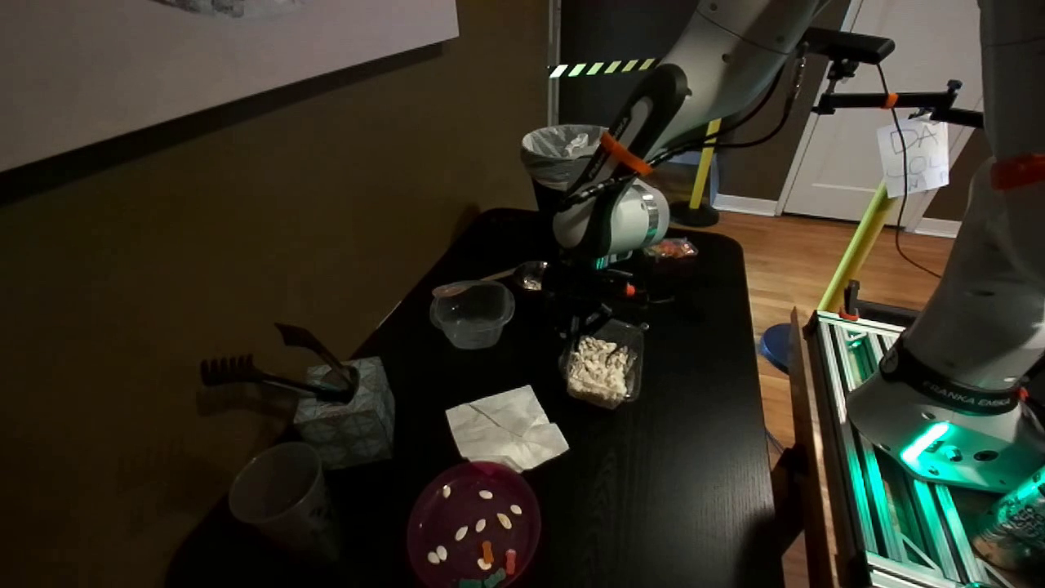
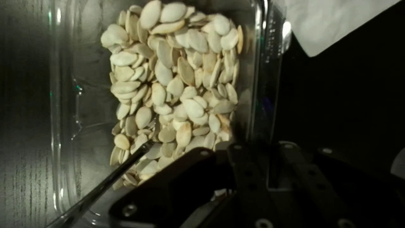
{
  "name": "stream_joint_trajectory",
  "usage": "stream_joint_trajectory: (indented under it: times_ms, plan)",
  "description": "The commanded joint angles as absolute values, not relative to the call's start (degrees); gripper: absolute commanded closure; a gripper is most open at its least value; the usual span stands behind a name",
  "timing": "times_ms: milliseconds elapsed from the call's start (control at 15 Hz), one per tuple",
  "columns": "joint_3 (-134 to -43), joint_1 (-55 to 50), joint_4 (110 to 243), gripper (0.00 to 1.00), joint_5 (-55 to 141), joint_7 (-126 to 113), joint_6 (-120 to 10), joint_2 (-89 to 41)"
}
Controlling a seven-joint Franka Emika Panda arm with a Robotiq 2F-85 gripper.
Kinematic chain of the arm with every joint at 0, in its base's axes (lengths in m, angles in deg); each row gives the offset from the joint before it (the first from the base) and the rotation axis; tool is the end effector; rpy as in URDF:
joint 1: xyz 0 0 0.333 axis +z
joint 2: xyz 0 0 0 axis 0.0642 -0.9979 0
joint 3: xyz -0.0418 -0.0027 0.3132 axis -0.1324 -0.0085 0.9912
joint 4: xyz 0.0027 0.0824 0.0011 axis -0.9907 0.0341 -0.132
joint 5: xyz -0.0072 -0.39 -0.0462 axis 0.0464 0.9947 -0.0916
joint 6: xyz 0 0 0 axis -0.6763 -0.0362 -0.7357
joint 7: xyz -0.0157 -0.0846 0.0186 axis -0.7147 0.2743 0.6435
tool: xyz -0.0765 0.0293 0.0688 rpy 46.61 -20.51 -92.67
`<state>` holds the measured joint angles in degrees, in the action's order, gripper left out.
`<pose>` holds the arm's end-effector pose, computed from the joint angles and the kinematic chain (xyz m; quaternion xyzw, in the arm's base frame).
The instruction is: Move the clear container backwards.
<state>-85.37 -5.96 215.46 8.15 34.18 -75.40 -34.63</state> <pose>0.5090 -0.0479 0.1360 -0.7729 0.6252 0.0644 0.0873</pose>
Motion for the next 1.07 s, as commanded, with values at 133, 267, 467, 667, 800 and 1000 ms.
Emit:
stream_joint_trajectory:
  times_ms: [133, 267, 467, 667, 800, 1000]
  plan:
    - [-81.17, -8.94, 213.94, 0.39, -2.53, 30.33, -78.25, -34.92]
    - [-81.0, -8.72, 214.66, 0.23, -6.6, 28.17, -81.13, -34.14]
    - [-84.44, -6.43, 218.83, 0.02, -2.44, 24.62, -82.27, -30.98]
    - [-86.39, -6.31, 223.94, 0.0, 2.08, 17.67, -81.61, -27.24]
    - [-86.32, -7.3, 226.93, 0.0, 3.59, 11.73, -81.9, -24.75]
    - [-84.31, -9.58, 230.28, 0.0, 2.61, 1.21, -82.26, -20.79]
